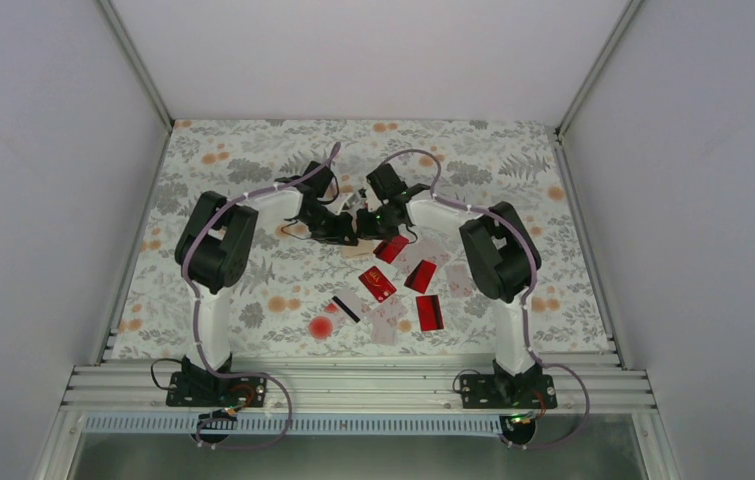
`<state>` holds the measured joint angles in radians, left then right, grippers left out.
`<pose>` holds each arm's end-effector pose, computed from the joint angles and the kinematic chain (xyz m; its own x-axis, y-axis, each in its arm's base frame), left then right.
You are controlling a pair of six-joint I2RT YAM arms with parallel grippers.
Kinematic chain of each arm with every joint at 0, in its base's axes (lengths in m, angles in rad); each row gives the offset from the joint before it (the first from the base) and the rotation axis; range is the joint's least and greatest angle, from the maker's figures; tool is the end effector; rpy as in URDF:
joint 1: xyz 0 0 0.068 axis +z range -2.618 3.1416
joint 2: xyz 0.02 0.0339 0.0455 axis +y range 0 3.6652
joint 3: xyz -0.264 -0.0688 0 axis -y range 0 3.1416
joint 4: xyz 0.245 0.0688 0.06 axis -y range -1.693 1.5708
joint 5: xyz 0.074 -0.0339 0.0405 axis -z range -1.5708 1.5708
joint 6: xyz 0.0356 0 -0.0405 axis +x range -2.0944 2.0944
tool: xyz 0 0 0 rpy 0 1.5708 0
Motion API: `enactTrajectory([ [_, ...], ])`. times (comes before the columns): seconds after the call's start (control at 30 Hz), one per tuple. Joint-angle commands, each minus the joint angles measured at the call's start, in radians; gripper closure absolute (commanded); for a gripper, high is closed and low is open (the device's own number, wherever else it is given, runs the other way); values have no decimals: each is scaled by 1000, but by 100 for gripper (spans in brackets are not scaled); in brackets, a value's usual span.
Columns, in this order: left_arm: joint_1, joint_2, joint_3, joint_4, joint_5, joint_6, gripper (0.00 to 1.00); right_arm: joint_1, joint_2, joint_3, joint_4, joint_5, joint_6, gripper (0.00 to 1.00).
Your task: Put the credit cards into the card holder
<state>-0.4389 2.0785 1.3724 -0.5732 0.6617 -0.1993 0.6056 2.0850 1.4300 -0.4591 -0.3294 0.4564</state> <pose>0.3555 -0.1911 0.1331 -0.9479 0.2724 -0.1652 0.3137 0.7071 -0.6338 0.3455 0.2532 0.1450 -0.9515 -0.1515 -0.2679 -0.2636 0.8506 0.4550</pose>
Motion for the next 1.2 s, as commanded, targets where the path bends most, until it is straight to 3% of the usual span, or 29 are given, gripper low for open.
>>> enactTrajectory([
  [0.0, -4, -77, -29, -40, -62, -43, 94, 42, 135, 8, -103, 127, -43, 96],
  [0.27, 58, -185, -88, -19, -183, -97, 88, 63, 189, 33, -142, 176, -69, 96],
  [0.53, 89, -190, -171, 67, -234, -121, 68, 71, 221, 60, -176, 207, -88, 96],
  [0.63, 89, -162, -178, 108, -223, -118, 66, 77, 236, 84, -195, 228, -95, 96],
  [1.0, 91, -45, -140, 168, -163, -92, 66, 78, 293, 58, -180, 209, -91, 96],
  [1.17, 90, -22, -130, 151, -160, -68, 72, 79, 331, 41, -156, 157, -89, 96],
])
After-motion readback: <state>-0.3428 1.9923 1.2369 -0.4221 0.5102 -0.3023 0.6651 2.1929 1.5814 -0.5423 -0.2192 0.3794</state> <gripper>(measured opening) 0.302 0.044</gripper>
